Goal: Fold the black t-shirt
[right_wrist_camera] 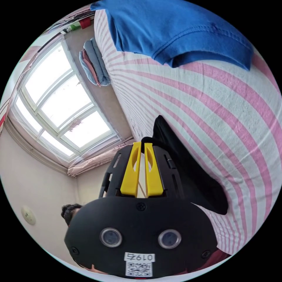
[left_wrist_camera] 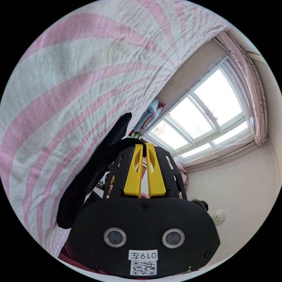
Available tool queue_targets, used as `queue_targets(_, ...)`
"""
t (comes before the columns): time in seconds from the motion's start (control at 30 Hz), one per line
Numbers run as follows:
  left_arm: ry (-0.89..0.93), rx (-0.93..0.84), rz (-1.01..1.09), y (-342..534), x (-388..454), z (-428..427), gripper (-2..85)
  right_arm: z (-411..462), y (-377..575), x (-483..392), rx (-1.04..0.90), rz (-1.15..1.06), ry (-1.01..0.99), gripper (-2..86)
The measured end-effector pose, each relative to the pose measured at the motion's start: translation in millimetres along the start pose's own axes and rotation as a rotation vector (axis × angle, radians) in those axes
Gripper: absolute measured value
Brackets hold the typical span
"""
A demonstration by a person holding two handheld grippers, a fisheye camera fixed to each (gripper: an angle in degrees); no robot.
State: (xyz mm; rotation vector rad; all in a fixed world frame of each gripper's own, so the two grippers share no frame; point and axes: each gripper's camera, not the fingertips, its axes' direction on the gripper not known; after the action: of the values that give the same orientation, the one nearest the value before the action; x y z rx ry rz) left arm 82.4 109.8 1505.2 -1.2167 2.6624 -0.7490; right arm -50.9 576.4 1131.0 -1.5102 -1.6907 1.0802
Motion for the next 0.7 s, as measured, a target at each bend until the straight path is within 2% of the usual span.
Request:
queue_targets(0.27, -0.024, 0.046, -0.031, -3.5, 15.5, 55.0, 4.5, 22.5, 0.3, -38.0, 0.049, 0.012, 0.008, 1.5)
queue_targets(0.43, -0.043, 0.030, 0.008, 1.9, 27.0, 91.7, 9.4, 45.7, 5.6, -78.6, 0.026, -0.052, 0.059, 6.4)
queue_targets(0.6, -0.264, -0.036, 0.126, 12.6, 51.5, 133.2, 9.9, 67.7, 16.7, -133.2, 0.012, -0.165, 0.244, 8.1)
queue_targets(0.7, -0.310, 0.004, 0.151, 20.3, 59.1, 147.8, 9.7, 72.3, 23.0, -154.0, 0.038, -0.138, 0.236, 11.0)
